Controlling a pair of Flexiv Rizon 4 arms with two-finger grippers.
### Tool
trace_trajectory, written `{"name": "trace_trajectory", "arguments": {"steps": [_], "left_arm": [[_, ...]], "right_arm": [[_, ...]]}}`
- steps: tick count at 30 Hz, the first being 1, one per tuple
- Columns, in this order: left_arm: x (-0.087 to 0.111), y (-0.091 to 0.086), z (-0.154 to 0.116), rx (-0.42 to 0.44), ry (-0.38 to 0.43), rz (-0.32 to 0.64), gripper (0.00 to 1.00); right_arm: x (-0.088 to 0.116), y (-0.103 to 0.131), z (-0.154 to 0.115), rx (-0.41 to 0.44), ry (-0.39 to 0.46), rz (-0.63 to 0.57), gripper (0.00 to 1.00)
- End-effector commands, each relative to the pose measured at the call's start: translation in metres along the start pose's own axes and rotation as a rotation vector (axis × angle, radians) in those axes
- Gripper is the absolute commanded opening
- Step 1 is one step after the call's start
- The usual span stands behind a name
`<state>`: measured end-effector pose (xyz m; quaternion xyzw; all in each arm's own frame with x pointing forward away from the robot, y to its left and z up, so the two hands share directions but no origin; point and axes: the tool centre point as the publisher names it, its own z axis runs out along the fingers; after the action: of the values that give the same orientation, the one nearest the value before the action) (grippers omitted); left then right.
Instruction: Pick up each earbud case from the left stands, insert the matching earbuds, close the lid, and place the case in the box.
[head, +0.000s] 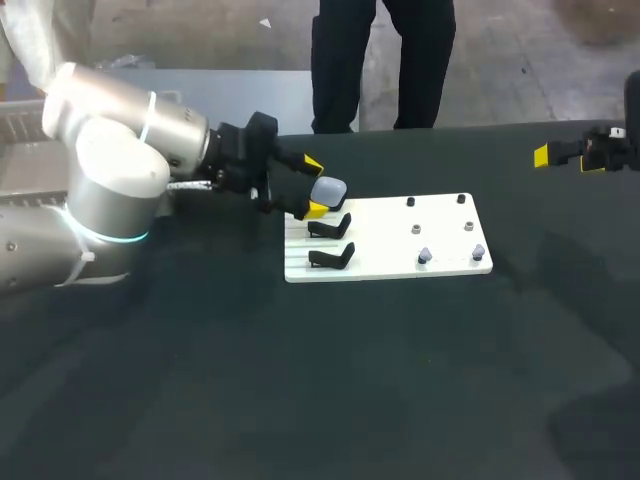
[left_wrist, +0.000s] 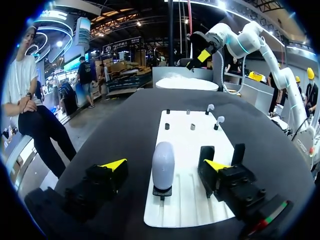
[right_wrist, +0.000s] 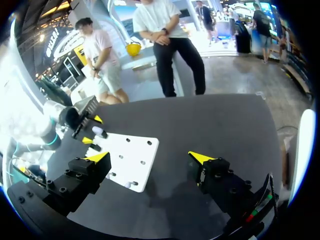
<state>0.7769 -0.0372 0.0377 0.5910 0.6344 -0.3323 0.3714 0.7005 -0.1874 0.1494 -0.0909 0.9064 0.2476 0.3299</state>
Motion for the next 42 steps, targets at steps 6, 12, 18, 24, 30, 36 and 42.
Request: {"name": "trace_trajectory", "arguments": {"steps": [6, 12, 18, 24, 30, 36, 42], "left_arm": [[0.005, 0.007, 0.012, 0.009, -0.048, 0.007, 0.85], [0.005, 0.008, 0.015, 0.02, -0.059, 0.008, 0.7], [0.006, 0.007, 0.019, 0.034, -0.07, 0.007, 0.68], [0.007, 0.007, 0.02, 0.041, -0.08, 0.003, 0.56], [0.007, 0.006, 0.02, 0.044, -0.082, 0.002, 0.5], [0.009, 0.007, 0.022, 0.048, -0.08, -0.003, 0.44], [0.01, 0.007, 0.022, 0.051, -0.08, -0.003, 0.38]], "right_arm": [[0.0, 0.001, 0.0, 0.004, 0.001, 0.001, 1.0], [0.0, 0.001, 0.0, 0.004, 0.001, 0.001, 1.0], [0.0, 0.001, 0.0, 0.004, 0.001, 0.001, 1.0], [0.0, 0.001, 0.0, 0.004, 0.001, 0.001, 1.0], [0.0, 0.001, 0.0, 0.004, 0.001, 0.001, 1.0], [0.0, 0.001, 0.0, 0.004, 0.001, 0.001, 1.0], [0.0, 0.001, 0.0, 0.004, 0.001, 0.001, 1.0]]}}
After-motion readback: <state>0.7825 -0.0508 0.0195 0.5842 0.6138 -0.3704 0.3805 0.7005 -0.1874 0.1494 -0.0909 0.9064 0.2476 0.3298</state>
